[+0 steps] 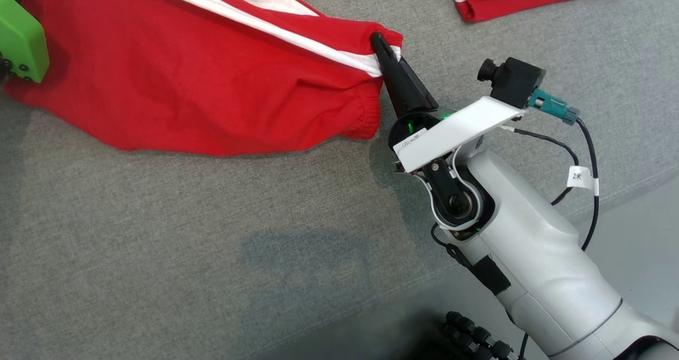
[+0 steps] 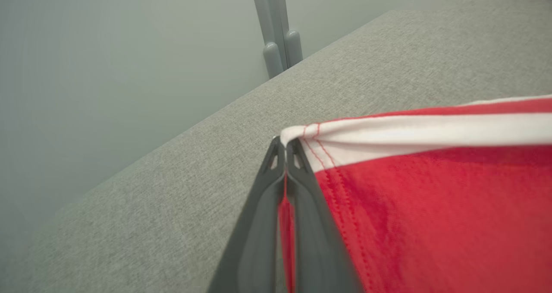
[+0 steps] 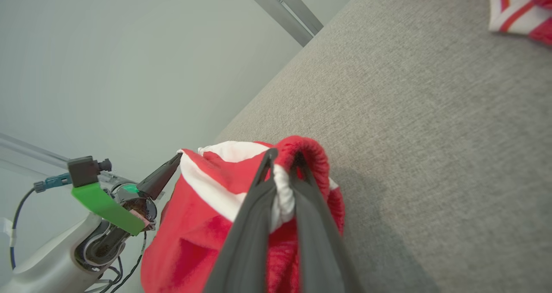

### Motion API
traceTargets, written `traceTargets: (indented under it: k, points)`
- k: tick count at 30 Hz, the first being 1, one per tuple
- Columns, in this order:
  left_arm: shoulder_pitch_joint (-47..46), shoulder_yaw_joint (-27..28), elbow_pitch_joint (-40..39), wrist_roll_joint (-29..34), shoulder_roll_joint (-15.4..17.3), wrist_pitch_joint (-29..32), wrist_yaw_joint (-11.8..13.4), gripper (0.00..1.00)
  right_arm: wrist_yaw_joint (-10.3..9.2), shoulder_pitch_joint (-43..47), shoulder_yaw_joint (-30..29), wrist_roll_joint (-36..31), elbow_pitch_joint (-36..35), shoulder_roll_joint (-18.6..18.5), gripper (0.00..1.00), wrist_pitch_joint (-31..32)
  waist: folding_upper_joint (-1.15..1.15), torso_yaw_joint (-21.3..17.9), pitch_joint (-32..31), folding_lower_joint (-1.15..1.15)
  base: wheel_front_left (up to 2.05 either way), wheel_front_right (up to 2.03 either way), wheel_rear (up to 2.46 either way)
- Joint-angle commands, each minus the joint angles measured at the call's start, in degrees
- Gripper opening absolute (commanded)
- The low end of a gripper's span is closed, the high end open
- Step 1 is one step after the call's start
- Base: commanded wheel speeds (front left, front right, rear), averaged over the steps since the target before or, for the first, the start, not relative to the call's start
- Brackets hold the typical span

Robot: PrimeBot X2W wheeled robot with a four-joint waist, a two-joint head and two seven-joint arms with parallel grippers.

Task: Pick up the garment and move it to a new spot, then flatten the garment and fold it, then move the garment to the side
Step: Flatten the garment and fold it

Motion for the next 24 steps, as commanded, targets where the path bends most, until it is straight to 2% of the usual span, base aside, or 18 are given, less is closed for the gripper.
traceTargets:
  k: [1, 2, 3, 4, 6, 7, 8, 9, 10, 19, 24]
  points:
    - [-1.2, -1.0, 0.8, -0.6, 0.0, -0.8, -0.1, 0.0, 0.0, -0.4, -0.1, -0.5, -0.3, 0.2, 0.0, -0.2, 0.0, -0.6, 0.6, -0.01, 0.0, 0.0, 0.0]
    - [-1.5, -1.8, 1.3, -1.0, -0.1, -1.1, -0.1, 0.0, 0.0, -0.4, -0.1, -0.7, -0.5, 0.3, 0.0, -0.2, 0.0, -0.6, 0.6, -0.01, 0.0, 0.0, 0.0]
    - [-1.8, -2.5, 1.9, -1.6, -0.2, -1.6, -0.1, 0.0, 0.0, -0.2, 0.0, -0.6, -0.7, 0.4, 0.07, -0.2, 0.0, -0.6, 0.6, -0.01, 0.0, 0.0, 0.0]
    - [-1.8, -2.5, 1.9, -1.6, -0.2, -1.6, -0.1, 0.0, 0.0, -0.2, 0.0, -0.6, -0.7, 0.4, 0.07, -0.2, 0.0, -0.6, 0.6, -0.01, 0.0, 0.0, 0.0]
    - [-1.9, -3.8, 3.0, -2.5, -0.3, -2.5, -0.1, 0.0, 0.0, -0.1, 0.4, -0.5, -0.9, 0.5, 0.14, -0.2, 0.0, -0.6, 0.6, -0.01, 0.0, 0.0, 0.0]
    - [-1.9, -4.3, 3.7, -3.2, -0.4, -2.6, -0.1, 0.0, 0.0, -0.1, 0.3, -0.5, -0.9, 0.6, 0.41, -0.2, 0.0, -0.6, 0.6, -0.01, 0.0, 0.0, 0.0]
    - [-2.1, -4.9, 4.2, -3.3, -0.6, -3.1, -0.1, 0.0, 0.0, 0.0, 0.2, -0.5, -0.9, 0.6, 1.0, -0.2, 0.0, -0.6, 0.6, -0.01, 0.0, 0.0, 0.0]
    - [-2.5, -5.5, 4.6, -3.3, -0.7, -3.7, -0.1, 0.47, 0.0, 0.0, 0.3, -0.2, -1.0, 0.6, 1.0, -0.2, 0.0, -0.4, 0.6, -0.01, 0.0, 0.0, 0.0]
    - [-2.6, -5.9, 5.1, -3.8, -0.9, -4.2, -0.1, 1.0, 0.0, 0.0, 0.6, -0.1, -1.2, 0.7, 1.0, -0.2, 0.0, -0.2, 0.5, -0.01, 0.0, 0.0, 0.0]
    - [0.4, -7.7, 5.9, -6.3, -2.0, -7.6, -0.1, 1.0, 0.0, 4.4, -1.7, -5.8, -3.8, -3.6, 1.0, -0.2, 0.0, 2.8, -3.7, -0.01, 0.0, 0.0, 0.0]
    - [4.3, -2.8, 2.2, -4.9, -0.4, -7.7, -0.1, 1.0, 0.0, 8.5, -4.4, -10.0, -5.6, -5.6, 1.0, -0.2, 0.0, 3.7, -6.7, -0.01, 0.0, 0.0, 0.0]
